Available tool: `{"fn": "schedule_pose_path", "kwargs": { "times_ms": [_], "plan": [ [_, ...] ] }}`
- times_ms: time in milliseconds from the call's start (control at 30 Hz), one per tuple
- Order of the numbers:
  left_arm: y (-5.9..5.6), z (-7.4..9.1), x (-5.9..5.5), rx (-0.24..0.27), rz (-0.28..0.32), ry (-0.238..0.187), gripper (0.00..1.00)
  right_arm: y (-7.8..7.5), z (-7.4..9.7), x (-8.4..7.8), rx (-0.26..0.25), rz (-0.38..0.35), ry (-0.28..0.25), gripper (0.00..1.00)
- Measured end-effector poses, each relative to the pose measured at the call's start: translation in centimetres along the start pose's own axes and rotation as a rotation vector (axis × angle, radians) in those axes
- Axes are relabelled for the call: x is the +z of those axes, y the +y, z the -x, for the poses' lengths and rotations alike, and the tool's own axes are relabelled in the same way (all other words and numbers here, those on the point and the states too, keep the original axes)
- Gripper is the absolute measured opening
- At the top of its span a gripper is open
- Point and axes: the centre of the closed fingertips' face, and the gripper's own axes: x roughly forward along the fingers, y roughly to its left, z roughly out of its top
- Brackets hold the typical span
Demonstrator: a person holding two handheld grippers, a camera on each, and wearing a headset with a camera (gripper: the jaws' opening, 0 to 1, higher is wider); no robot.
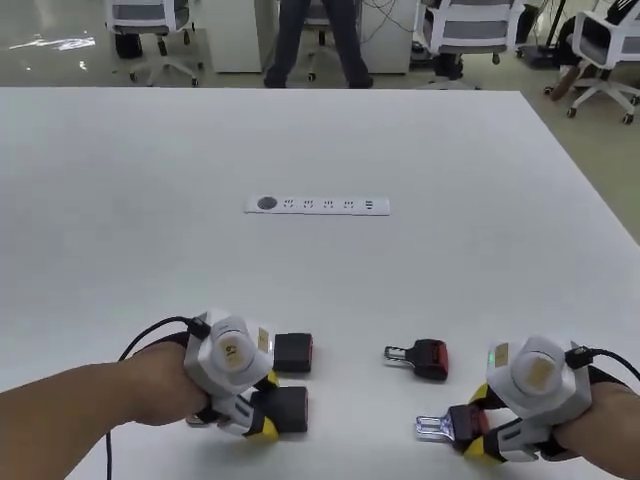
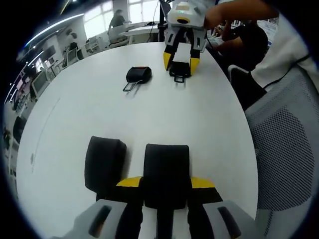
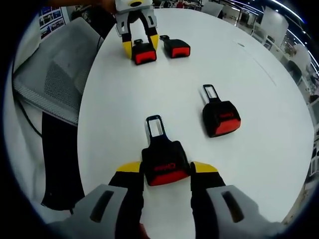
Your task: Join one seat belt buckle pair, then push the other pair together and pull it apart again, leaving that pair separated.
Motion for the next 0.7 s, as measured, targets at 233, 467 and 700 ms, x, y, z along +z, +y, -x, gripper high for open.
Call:
{"fn": "schedule_pose_path", "kwargs": {
  "times_ms": [233, 467, 700],
  "plan": [
    [-0.13, 0.01, 0.06, -0.008, -0.013, 0.003, 0.34, -0.07, 0.04, -0.1, 0.0, 0.004, 0.007, 0.34],
    [-0.46, 0.05, 0.15, -0.027, -0.038, 0.025, 0.34, 0.0, 0.1, 0.07, -0.003, -0.006, 0.016, 0.34],
    [-0.42, -0.09, -0.05, -0.022, -0.032, 0.015, 0.34, -0.01, 0.1, 0.77, -0.011, -0.071, -0.002, 0.34]
  ]
}}
